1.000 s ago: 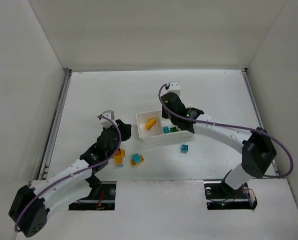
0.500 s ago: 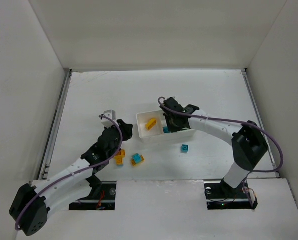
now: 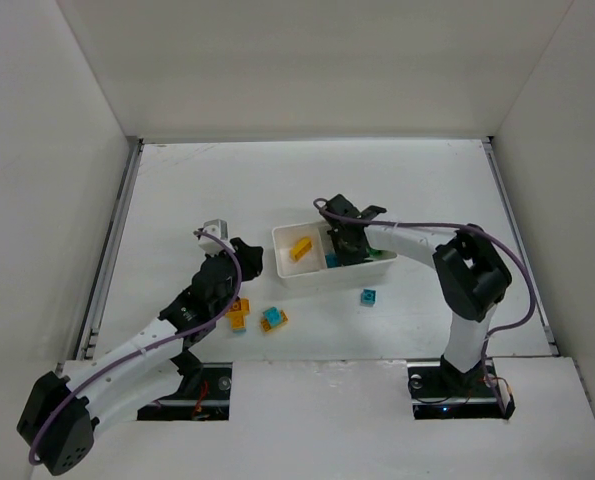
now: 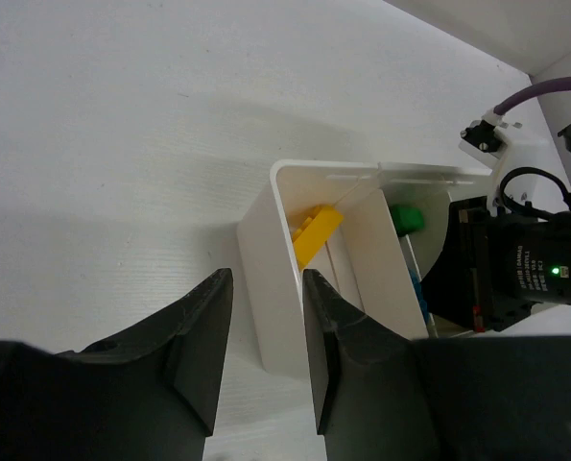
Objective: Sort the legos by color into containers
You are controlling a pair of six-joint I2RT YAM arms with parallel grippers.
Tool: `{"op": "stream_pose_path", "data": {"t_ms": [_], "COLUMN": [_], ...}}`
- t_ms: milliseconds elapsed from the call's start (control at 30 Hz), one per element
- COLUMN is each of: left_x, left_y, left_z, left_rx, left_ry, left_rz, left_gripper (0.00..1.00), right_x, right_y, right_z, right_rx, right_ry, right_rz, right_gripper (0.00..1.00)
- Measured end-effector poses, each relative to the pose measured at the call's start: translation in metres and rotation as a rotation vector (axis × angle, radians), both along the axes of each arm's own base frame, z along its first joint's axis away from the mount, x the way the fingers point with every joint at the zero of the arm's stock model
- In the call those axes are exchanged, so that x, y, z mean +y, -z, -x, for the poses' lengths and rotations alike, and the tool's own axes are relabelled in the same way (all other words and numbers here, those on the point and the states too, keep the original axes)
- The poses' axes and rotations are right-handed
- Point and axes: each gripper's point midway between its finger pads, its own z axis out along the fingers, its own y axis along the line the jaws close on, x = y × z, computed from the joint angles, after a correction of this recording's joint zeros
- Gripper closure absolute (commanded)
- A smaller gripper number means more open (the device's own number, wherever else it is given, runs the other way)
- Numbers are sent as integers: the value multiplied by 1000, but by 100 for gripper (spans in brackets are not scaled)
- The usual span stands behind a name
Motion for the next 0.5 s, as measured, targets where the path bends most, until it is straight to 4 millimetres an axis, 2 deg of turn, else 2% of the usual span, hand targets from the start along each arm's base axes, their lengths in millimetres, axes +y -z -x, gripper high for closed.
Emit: {"op": "stream_pose_path", "data": {"t_ms": [100,233,500], "left_x": [0,0,2], "left_y": [0,0,2], "left_z": [0,0,-1], "left_rx": [1,0,4], "left_ry": [0,0,-7], "left_rz": [0,0,-5], "left_gripper": [67,67,67], "right_x": [1,4,18], "right_y": [8,7,-9], "right_z": [-4,-12,-26], "right_rx": [-29,-136,-384], "right_ry": [14,25,37], "right_rz": [-10,-34,-70], "right_gripper": [88,88,87]}}
